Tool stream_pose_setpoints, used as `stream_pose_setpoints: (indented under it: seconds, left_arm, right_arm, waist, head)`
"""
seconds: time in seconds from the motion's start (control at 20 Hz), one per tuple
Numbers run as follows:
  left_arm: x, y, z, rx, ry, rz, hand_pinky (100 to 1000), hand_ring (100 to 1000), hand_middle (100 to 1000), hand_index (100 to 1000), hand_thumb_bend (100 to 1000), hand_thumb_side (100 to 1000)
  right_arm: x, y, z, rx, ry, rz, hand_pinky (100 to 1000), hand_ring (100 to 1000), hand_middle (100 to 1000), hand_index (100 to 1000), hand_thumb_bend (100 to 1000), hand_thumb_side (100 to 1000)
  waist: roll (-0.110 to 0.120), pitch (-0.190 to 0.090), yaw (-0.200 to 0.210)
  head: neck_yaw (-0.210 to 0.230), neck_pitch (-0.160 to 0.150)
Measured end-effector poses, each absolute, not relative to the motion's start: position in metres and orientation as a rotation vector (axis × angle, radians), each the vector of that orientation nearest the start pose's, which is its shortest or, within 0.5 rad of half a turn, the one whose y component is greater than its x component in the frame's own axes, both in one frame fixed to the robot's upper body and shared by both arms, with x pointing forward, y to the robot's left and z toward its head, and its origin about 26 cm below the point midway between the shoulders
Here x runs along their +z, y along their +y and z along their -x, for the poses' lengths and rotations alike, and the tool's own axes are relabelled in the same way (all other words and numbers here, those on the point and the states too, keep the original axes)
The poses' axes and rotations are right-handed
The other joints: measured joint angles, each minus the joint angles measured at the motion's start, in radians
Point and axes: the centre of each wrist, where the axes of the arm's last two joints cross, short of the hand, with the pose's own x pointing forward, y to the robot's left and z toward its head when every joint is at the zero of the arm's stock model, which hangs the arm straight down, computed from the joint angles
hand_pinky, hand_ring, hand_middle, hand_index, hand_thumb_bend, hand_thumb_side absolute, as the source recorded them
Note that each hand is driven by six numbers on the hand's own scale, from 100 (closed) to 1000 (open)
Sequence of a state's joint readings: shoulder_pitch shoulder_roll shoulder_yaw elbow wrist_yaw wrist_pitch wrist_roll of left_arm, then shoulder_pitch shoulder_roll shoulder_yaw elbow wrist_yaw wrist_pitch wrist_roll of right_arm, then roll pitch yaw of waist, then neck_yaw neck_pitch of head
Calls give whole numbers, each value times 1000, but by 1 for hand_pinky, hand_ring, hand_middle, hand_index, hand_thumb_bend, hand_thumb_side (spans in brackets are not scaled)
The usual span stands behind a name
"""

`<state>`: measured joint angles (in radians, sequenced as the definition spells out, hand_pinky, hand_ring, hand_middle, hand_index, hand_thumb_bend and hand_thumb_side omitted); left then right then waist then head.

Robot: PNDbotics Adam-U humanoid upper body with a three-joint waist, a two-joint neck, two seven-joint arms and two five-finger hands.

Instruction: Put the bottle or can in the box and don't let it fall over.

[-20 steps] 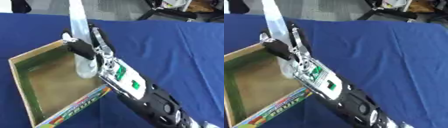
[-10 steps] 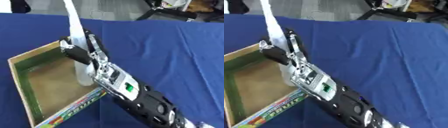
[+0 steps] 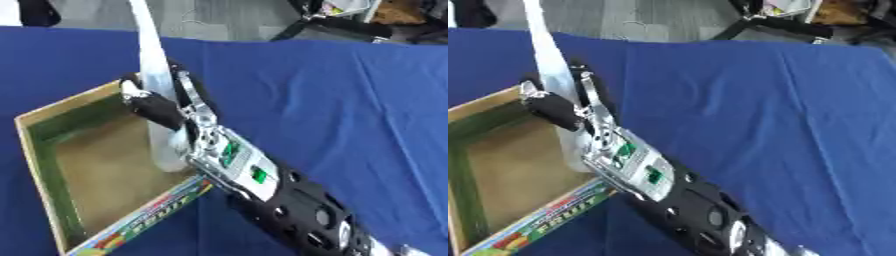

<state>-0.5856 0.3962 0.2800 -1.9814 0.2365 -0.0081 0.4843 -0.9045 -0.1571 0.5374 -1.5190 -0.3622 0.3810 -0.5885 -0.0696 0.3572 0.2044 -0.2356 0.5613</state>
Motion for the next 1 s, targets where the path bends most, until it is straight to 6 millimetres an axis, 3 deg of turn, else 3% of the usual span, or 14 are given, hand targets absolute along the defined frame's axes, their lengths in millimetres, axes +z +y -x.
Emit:
stream_pose_setpoints:
  seconds: [0.05, 0.15, 0.6, 0.7, 0.85, 1.0]
  left_arm:
    - [308, 310, -304, -702, 3539, 378, 1000, 1000, 1000, 805, 100, 647]
    - [308, 310, -304, -700, 3541, 380, 1000, 1000, 1000, 805, 100, 647]
    - [305, 310, -304, -684, 3555, 388, 1000, 1000, 1000, 805, 100, 645]
    - [304, 310, -304, -682, 3557, 389, 1000, 1000, 1000, 805, 100, 645]
    - [304, 310, -304, -682, 3558, 389, 1000, 1000, 1000, 805, 100, 646]
    - [304, 310, -304, -682, 3558, 390, 1000, 1000, 1000, 805, 100, 646]
  right_arm:
    - [231, -46, -361, 311, -1875, -75, 1000, 1000, 1000, 916, 100, 443]
    - [235, -47, -357, 339, -1889, -77, 1000, 1000, 1000, 1000, 100, 477]
    - [258, -61, -343, 442, -1928, -34, 1000, 1000, 1000, 1000, 100, 490]
    - [261, -63, -342, 468, -1919, -19, 1000, 1000, 1000, 1000, 100, 458]
    - [260, -64, -342, 520, -1883, -25, 1000, 1000, 1000, 1000, 100, 292]
    - [258, -65, -342, 573, -1844, -49, 1000, 1000, 1000, 1000, 100, 251]
  waist:
    - [0, 0, -1]
    - [0, 0, -3]
    - [0, -1, -14]
    - [0, -1, -14]
    - [0, -1, -15]
    - [0, -1, -15]
  head:
    - [1, 0]
    - [3, 0]
    - [7, 2]
    - [7, 5]
    - [8, 5]
    - [9, 6]
